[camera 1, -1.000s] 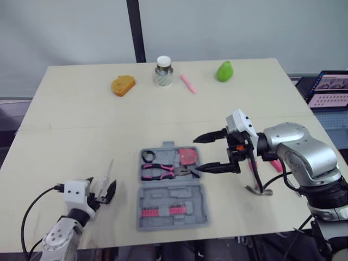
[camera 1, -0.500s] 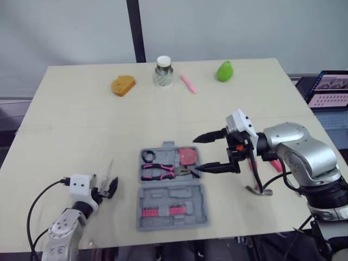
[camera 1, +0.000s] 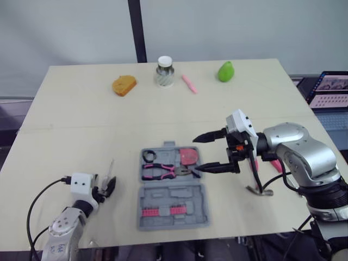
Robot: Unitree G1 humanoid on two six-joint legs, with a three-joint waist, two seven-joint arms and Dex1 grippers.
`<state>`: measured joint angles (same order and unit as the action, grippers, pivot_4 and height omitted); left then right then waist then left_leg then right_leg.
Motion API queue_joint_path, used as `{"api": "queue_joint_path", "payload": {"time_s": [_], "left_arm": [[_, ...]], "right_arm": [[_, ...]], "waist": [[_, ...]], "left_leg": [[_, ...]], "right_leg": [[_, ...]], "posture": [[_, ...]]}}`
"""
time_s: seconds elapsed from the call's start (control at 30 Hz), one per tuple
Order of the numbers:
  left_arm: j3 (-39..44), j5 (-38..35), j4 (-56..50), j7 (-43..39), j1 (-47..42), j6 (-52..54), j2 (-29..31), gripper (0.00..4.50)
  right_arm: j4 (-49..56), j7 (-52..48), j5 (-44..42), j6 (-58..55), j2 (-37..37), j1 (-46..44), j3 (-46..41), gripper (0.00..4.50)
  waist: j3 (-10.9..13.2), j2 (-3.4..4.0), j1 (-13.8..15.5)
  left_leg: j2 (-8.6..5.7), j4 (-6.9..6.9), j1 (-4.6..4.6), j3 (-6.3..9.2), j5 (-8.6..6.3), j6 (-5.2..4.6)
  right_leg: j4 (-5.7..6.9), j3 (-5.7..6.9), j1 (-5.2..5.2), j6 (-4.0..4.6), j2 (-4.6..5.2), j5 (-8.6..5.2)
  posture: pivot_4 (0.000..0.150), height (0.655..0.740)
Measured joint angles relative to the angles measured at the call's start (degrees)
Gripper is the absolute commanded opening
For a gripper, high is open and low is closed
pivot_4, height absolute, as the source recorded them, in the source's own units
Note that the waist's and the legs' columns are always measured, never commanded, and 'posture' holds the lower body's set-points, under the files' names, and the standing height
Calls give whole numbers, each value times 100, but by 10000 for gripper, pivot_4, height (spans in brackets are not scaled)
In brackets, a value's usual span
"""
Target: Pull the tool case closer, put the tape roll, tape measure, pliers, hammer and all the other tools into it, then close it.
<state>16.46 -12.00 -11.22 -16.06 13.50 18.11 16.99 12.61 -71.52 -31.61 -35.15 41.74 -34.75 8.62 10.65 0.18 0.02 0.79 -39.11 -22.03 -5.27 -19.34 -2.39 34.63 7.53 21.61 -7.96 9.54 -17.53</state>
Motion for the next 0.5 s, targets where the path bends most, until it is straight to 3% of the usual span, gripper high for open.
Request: {"api": "queue_joint_path", "payload": {"time_s": [0.07, 0.13, 0.5], "left_arm": [[18, 5, -1, 23, 8, 10, 0, 7245], [19, 12, -2, 25, 12, 8, -1, 1009], [17, 46, 71, 13, -24, -59, 8, 1055]], "right_arm": [[0, 15, 0, 2, -13, 4, 0, 45000], [0, 28, 0, 4, -26, 4, 0, 45000], [2, 63, -55, 0, -80, 4, -21, 45000]], "waist": [[0, 0, 3], [0, 0, 6], [0, 1, 8]], "left_leg": [[0, 0, 0, 0, 0, 0], [-1, 0, 0, 0, 0, 0], [0, 0, 0, 1, 0, 1]], "right_leg": [[0, 0, 0, 0, 0, 0], [0, 0, 0, 0, 1, 0], [1, 0, 0, 0, 3, 0]], "posture": [[1500, 7400], [1500, 7400], [1500, 7400]]}}
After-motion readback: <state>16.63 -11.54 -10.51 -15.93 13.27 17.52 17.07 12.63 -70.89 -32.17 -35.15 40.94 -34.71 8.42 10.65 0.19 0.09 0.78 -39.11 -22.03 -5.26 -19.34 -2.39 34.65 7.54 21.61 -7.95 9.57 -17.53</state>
